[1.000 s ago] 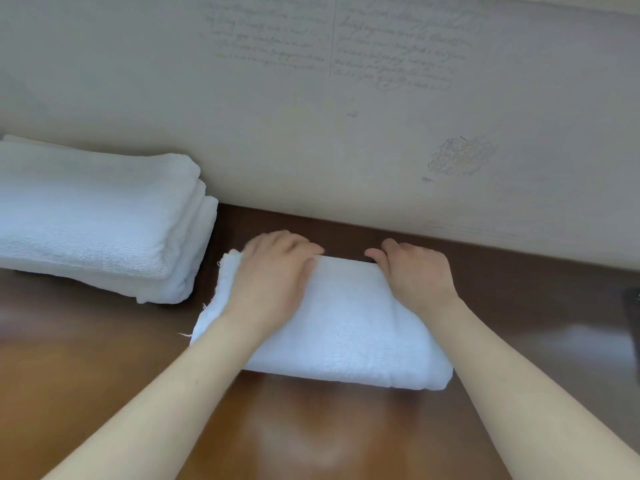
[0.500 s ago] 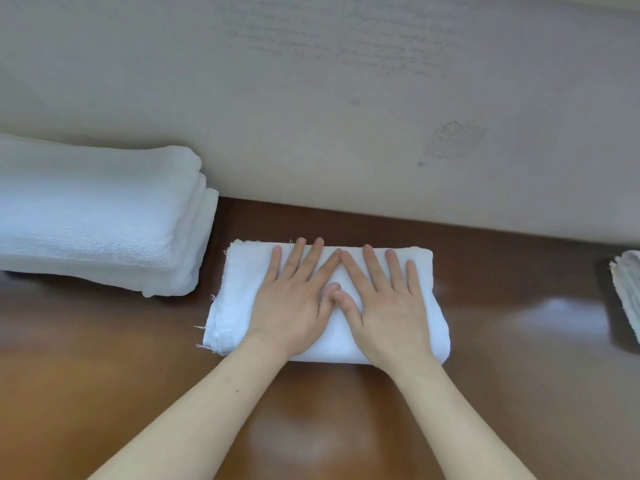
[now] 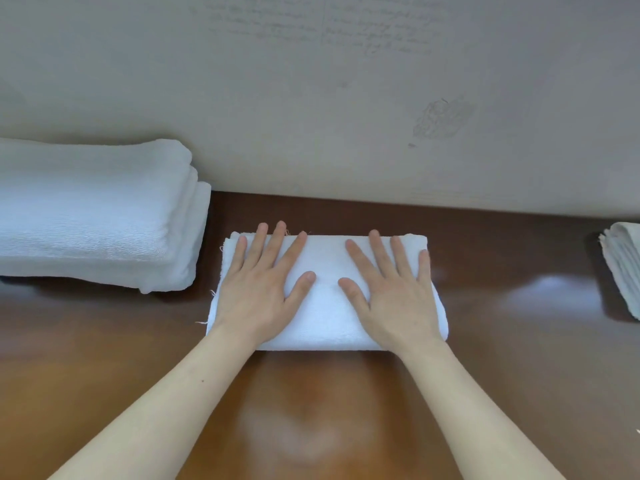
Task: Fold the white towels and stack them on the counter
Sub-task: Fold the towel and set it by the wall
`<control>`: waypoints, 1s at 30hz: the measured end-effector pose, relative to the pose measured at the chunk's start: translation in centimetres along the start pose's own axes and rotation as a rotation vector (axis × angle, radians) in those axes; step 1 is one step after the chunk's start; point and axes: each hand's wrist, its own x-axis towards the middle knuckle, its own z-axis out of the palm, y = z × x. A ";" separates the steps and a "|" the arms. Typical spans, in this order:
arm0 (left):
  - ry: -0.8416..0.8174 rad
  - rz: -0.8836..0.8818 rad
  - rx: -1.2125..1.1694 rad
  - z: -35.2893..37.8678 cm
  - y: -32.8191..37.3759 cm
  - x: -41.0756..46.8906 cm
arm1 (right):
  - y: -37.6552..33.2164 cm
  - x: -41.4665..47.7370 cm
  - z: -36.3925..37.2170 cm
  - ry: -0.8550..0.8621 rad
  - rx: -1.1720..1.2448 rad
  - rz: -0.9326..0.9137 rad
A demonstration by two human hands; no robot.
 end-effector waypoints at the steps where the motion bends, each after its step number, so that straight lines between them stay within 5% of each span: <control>1: 0.006 -0.004 -0.016 0.0 -0.4 0.0 | 0.7 0.1 0.3 0.008 0.050 0.031; 7: 0.008 -0.056 -0.080 0.5 -1.2 -0.3 | 3.6 -0.2 0.5 0.026 0.290 0.114; 17: -0.031 -0.106 -0.220 0.8 -1.9 0.2 | 3.7 -0.5 1.4 0.093 0.353 0.090; 30: -0.022 -0.100 -0.340 0.2 -2.2 0.7 | 3.4 -0.4 1.3 0.075 0.489 0.324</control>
